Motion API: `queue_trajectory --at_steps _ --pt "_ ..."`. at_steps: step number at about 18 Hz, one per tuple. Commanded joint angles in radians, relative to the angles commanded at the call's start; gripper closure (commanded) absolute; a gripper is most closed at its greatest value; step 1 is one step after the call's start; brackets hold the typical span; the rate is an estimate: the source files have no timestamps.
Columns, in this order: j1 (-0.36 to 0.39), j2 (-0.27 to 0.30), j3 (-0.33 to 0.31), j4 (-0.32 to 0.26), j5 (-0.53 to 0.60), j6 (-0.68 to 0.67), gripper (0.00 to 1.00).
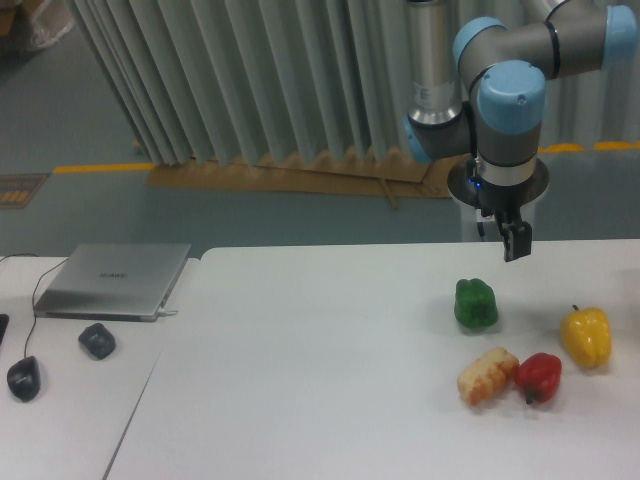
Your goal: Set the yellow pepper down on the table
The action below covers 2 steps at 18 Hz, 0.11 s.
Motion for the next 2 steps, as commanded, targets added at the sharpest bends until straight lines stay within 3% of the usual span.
queue_trajectory --at_steps 2 --pt "-0.002 0.0 0.0 0.009 0.002 0.0 0.0"
